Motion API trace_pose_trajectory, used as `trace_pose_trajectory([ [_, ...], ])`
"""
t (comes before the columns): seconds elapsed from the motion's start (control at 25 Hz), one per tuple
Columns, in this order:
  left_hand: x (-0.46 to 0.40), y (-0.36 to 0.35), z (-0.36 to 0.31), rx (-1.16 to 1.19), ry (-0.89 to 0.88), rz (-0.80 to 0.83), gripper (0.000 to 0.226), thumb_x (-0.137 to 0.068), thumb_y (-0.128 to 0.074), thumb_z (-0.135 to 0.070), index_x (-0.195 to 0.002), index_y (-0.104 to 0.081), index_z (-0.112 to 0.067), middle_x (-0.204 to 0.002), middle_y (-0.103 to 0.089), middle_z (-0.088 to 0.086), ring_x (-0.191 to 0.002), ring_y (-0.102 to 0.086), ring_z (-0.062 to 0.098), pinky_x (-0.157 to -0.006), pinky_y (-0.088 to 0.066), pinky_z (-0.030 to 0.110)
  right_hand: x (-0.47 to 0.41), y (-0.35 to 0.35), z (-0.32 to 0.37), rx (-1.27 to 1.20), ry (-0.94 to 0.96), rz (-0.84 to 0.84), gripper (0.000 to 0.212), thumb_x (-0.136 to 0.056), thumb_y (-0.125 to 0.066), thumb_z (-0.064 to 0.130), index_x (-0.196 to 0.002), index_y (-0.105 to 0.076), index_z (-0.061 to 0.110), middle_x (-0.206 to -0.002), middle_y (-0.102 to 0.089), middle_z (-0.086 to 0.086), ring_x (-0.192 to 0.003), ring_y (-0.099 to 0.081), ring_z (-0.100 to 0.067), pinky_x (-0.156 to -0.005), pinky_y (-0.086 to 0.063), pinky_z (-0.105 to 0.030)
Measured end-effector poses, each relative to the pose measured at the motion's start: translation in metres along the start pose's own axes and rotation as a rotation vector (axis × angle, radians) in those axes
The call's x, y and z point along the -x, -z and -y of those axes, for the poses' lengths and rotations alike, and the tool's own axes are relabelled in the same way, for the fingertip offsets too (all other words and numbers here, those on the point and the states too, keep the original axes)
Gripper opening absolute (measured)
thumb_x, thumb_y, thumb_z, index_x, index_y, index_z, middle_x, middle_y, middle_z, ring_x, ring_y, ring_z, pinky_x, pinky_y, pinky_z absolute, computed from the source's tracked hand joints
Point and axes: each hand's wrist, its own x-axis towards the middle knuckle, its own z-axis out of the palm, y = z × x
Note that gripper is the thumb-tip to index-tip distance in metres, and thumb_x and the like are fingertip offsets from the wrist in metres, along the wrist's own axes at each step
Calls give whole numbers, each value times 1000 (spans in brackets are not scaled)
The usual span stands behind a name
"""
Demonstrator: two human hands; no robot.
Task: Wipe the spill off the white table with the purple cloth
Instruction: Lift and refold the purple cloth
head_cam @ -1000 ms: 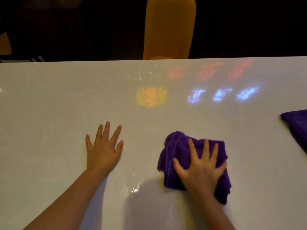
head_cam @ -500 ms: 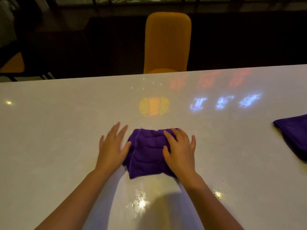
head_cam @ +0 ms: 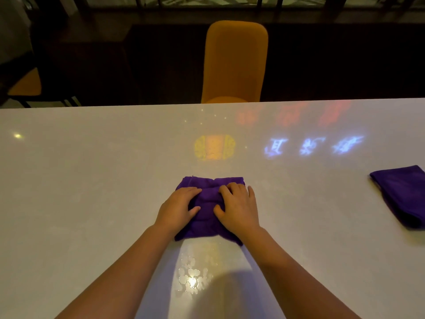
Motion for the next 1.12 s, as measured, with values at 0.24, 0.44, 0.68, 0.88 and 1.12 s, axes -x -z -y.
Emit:
trace_pose_trajectory([
  [0.24,-4,-5,0,-5,55,-126,41,-83,-63,-27,-123,-56,-24,-120,-63,-2,-110,-56,18,-87,-44,28,-3,-16,-2,-64,23,78,48,-94,-38,35,-141,-31,25,-152,-27,-8,-142,-17,-26,-116,-16,-47],
  [0.44,4,5,-15,-79,129,-5,16,-77,-63,-25,-92,-65,-29,-94,-67,-7,-89,-61,16,-69,-47,27,26,-9,-15,-114,105,46,43,-94,-42,32,-136,-40,23,-138,-47,-6,-123,-45,-22,-101,-39,-30],
  [0.68,13,42,-40,-63,247,242,14,-76,-64,-21,-90,-65,-24,-98,-67,-3,-87,-62,17,-72,-49,30,11,43,0,-171,-1,297,24,-82,-59,26,-106,-57,21,-108,-65,-4,-94,-58,-20,-84,-51,-34],
  [0.88,-14,107,-86,-8,205,202,15,-73,-68,-20,-87,-67,-22,-98,-68,-1,-88,-61,18,-71,-50,31,-22,124,2,-199,20,282,24,-79,-68,26,-100,-63,16,-106,-65,-7,-92,-59,-23,-83,-53,-35],
  [1.12,-52,195,-173,50,27,57,20,-77,-69,-16,-97,-69,-16,-99,-68,5,-88,-61,20,-76,-55,33,-45,255,-1,-190,72,92,19,-79,-69,24,-97,-64,16,-95,-62,-3,-84,-57,-18,-68,-50,-24],
])
